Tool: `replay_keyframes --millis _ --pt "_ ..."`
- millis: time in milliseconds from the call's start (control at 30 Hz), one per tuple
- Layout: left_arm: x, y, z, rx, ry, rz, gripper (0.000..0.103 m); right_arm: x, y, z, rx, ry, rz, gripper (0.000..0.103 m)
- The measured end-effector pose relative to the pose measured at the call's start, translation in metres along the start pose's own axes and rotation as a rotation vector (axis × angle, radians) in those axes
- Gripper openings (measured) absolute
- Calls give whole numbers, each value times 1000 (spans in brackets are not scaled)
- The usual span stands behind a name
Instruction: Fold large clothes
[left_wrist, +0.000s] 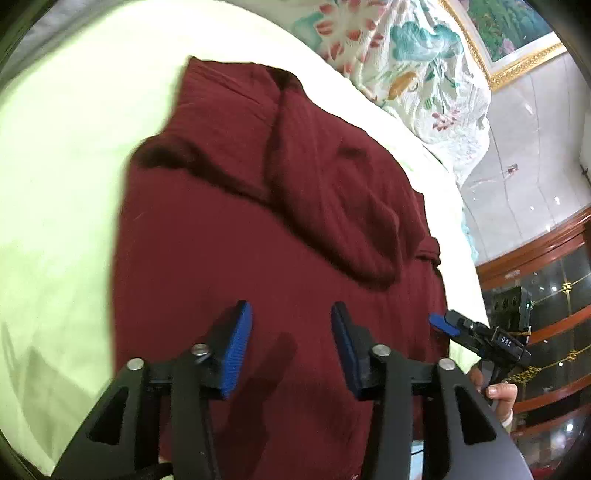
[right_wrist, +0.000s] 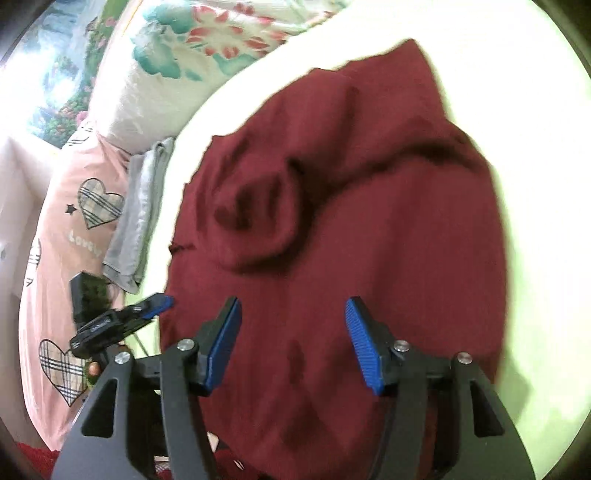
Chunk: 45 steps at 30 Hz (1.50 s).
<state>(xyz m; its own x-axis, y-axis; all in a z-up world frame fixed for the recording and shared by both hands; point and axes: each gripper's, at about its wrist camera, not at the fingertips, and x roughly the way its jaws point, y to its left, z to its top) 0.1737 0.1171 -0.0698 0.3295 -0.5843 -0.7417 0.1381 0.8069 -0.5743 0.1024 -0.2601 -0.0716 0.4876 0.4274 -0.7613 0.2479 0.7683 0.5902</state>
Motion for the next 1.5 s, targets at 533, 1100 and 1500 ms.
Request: replay_keyframes --millis 533,1100,1500 --pt "-57 66 -84 -112 -103 56 59 -81 -48 -94 1 -110 25 65" --pt "-19 58 -26 -97 -163 -281 60 -54 -47 -106 15 -98 283 65" --pt "-34 30 -97 70 -12 -403 59 -49 -40 -123 -71 -37 332 64"
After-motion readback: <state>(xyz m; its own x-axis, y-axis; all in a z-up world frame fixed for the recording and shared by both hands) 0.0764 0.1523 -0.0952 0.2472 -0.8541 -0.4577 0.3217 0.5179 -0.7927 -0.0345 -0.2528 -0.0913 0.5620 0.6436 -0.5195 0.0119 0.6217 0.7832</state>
